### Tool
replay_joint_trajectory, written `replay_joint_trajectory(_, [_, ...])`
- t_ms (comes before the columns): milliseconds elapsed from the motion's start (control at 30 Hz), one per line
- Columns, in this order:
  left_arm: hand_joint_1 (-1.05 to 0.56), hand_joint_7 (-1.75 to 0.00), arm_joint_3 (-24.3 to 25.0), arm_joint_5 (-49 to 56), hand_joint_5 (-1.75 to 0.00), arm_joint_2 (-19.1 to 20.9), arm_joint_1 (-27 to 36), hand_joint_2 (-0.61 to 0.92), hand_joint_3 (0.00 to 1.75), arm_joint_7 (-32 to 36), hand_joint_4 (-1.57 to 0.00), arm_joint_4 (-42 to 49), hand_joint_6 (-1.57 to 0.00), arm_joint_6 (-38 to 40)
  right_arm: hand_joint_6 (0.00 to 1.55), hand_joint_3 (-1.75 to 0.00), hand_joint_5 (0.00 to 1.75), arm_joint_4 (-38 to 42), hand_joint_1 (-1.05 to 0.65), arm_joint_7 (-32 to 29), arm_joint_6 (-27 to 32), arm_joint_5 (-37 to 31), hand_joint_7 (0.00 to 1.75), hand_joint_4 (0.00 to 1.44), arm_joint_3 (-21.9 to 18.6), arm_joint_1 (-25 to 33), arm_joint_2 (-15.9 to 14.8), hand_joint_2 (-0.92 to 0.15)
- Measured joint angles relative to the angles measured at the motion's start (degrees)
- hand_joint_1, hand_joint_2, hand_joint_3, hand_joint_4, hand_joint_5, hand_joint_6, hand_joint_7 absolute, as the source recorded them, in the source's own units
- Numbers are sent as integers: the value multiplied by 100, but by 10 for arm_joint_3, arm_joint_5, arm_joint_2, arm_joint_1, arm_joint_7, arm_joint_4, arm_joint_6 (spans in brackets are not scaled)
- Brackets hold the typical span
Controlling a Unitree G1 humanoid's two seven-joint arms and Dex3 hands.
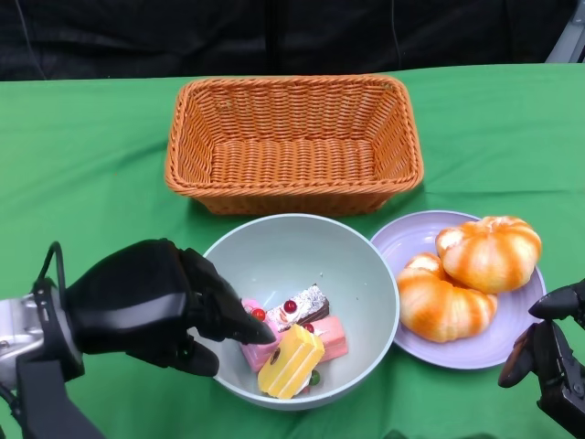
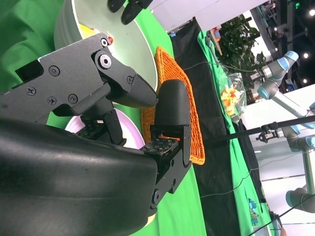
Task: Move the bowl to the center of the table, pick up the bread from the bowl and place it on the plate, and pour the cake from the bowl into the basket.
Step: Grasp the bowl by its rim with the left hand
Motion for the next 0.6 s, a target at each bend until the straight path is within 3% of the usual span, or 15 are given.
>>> replay_joint_trajectory(133, [-70, 0, -8, -52, 0, 32, -29, 90, 1, -68, -81, 8, -73, -38, 59, -102, 175, 0, -10, -1, 4, 1, 150, 66, 0, 0, 0, -68])
replay_joint_trajectory(267, [-77, 0, -19, -114, -1, 76, -55, 88, 0, -160, -80, 5, -70, -54, 59, -102, 175, 0, -10, -2, 12, 4, 150, 66, 0, -2, 0, -68])
replay_joint_trajectory(600, [-79, -1, -43, -185, -1, 81, -44, 80, 0, -281, -82, -9, -73, -68, 59, -99, 175, 1, -10, -3, 15, 3, 149, 64, -3, -7, 0, -69])
